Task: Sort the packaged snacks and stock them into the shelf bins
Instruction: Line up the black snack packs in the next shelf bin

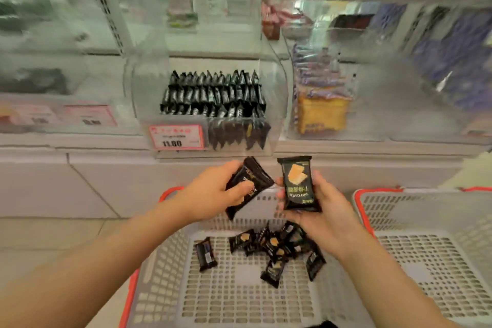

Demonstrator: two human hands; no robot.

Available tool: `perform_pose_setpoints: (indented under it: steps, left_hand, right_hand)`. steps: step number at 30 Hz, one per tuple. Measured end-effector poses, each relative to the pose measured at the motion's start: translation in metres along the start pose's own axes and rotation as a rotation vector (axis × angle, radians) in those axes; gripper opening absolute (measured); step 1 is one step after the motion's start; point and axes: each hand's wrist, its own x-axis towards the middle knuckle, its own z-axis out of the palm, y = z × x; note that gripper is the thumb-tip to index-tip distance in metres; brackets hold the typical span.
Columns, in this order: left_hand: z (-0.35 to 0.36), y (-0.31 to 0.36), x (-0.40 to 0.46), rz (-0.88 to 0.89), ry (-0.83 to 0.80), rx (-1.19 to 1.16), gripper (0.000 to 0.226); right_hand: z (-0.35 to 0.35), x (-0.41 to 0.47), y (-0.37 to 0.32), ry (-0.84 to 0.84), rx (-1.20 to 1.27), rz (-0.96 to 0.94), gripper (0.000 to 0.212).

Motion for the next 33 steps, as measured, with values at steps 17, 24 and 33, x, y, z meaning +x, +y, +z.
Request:
perform_pose_setpoints:
  steps: [17,24,33]
  left_hand:
    - [-0.139,0.056,0.075,0.293,0.028,0.743,0.056]
    - [-0.128,0.065,0.132,0.307,-0.293,1.127,0.061]
    - [-0.118,0.057,0.155,0.154,-0.526,1.003,0.081]
  right_hand:
    - [0.141,0.015,-0.134,0.48,-1.657,-0.76,0.017]
    - [0.157,0.046,-0.14,0.467,-1.778,-0.844,0.015]
    - [0.156,0.076,-0.125,0.518,-2.096,-0.708,0.014]
